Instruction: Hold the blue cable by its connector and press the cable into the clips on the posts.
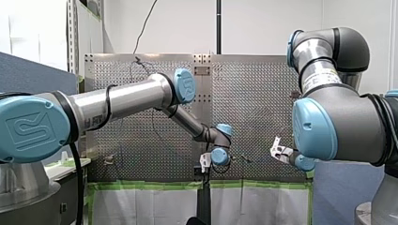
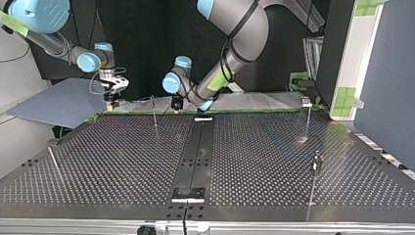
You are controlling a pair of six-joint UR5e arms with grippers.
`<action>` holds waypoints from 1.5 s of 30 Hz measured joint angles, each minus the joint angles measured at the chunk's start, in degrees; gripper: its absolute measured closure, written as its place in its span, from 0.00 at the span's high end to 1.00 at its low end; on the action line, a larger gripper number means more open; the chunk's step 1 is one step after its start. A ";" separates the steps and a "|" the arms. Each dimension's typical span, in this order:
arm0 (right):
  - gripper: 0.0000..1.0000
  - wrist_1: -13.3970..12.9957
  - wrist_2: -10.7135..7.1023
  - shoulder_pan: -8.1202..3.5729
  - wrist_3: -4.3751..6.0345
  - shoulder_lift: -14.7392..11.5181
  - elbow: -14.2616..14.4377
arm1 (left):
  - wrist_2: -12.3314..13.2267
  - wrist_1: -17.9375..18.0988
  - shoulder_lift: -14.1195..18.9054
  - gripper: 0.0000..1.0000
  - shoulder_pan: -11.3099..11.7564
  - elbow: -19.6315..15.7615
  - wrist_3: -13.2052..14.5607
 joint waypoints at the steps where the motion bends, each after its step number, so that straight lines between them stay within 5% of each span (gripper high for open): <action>1: 0.00 -0.02 0.02 -0.07 0.04 0.00 -0.10 | -0.02 -0.15 0.00 0.00 0.02 0.00 0.02; 19: 0.00 -0.68 -0.02 -0.43 -0.50 0.49 -1.79 | 0.91 -0.58 0.01 0.00 -2.04 -1.74 0.84; 32: 0.00 4.95 0.95 -0.34 -2.80 4.80 -6.68 | 0.41 -0.50 0.01 0.00 -5.50 -0.66 0.17; 45: 0.00 7.42 1.14 -0.52 -2.68 4.98 -7.68 | -0.28 -1.16 0.00 0.00 -3.93 -0.48 -0.24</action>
